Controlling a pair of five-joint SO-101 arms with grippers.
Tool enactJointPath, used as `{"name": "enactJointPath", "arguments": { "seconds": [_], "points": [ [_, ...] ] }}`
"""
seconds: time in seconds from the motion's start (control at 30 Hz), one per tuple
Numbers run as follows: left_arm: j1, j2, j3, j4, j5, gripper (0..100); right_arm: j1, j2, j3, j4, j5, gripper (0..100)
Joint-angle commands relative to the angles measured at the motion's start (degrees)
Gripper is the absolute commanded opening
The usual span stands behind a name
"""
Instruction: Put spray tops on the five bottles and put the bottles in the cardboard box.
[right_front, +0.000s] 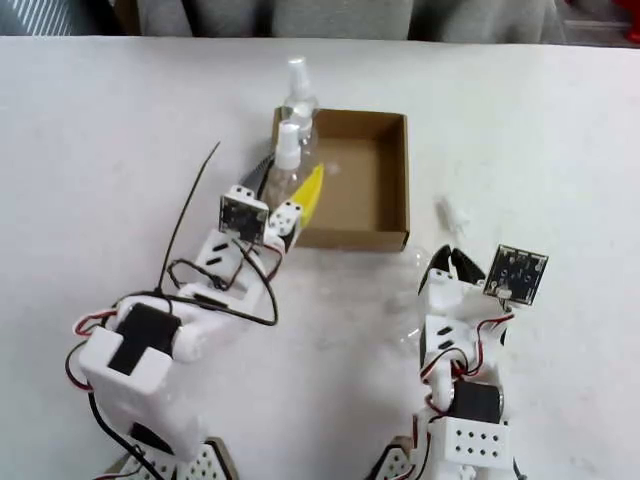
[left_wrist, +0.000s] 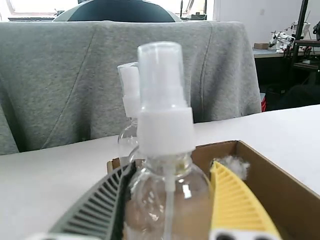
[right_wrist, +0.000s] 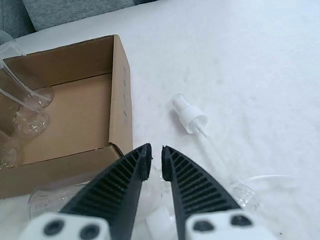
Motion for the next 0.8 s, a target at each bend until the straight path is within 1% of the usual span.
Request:
{"name": "enactJointPath", "arguments": {
  "seconds": [0.0,0.07,0.13,0.43,0.6,0.77],
  "points": [
    [-1.71,-0.66,-0.26,-1.67,-0.09,7,0.66,0.04,0.53,-0.75,0.88,1.7],
    [-2.42,-0.57,-0.18,-1.23,0.00,13,0.66,0.04,0.53,-0.75,0.88,1.7],
    [-2.68,-0.57,0.70,-1.23,0.09,16,0.66,0.04,0.53,-0.75,0.88,1.7],
    [-2.77,-0.66,1.67,-1.58,0.09,16,0.66,0.04,0.53,-0.75,0.88,1.7],
    [-2.77,-0.66,1.67,-1.23,0.70,23,0.66,0.04,0.53,-0.75,0.88,1.7],
    [-2.86,-0.66,1.67,-1.23,2.46,24,0.66,0.04,0.53,-0.75,0.88,1.7]
  ]
}}
